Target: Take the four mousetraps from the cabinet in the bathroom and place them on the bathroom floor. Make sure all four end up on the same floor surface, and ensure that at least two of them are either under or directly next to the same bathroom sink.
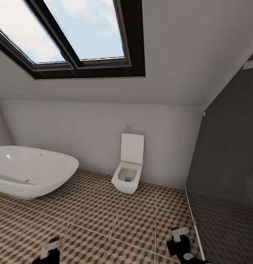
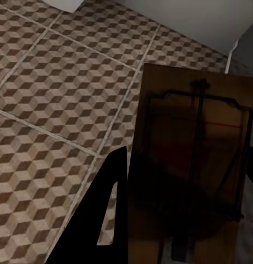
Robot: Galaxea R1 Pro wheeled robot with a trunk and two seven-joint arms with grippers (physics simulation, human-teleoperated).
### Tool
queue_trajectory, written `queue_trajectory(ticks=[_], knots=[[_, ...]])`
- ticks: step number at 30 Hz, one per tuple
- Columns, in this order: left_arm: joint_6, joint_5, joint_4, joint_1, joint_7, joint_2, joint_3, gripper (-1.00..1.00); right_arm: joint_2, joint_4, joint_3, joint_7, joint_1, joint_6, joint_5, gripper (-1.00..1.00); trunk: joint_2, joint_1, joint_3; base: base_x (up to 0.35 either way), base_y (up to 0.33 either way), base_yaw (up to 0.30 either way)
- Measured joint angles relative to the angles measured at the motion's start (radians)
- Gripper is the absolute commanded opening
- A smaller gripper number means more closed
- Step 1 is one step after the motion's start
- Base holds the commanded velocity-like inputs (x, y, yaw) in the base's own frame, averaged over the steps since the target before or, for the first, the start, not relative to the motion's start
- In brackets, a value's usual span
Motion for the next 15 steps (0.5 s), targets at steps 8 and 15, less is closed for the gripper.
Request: queue_trajectory(ticks=[8,15], knots=[[0.000,0.000,0.000,0.000,-0.001,0.001,0.000,-1.00,0.000,0.000,0.000,0.000,0.000,-0.001,-0.001,-1.00,0.000,0.000,0.000,0.332,0.000,-0.037],[0.000,0.001,0.000,0.000,-0.002,0.001,0.000,-1.00,-0.001,0.000,0.000,0.000,0.000,-0.001,-0.001,-1.00,0.000,0.000,0.000,0.331,0.018,-0.236]])
